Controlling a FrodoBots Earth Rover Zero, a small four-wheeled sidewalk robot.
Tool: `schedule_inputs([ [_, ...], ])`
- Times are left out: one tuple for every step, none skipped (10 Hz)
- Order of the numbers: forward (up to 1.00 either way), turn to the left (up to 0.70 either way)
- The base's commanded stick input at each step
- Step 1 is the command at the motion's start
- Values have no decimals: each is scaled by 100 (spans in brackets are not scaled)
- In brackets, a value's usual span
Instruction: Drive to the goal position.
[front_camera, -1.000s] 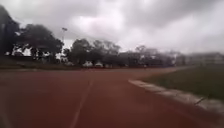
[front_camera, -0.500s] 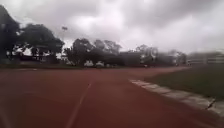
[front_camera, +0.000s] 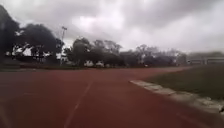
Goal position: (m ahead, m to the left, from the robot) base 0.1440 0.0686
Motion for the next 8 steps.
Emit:
schedule_inputs([
  [50,0],
  [50,-4],
  [50,-9],
  [50,-14],
  [50,-19],
  [50,-24],
  [50,-29],
  [50,-34],
])
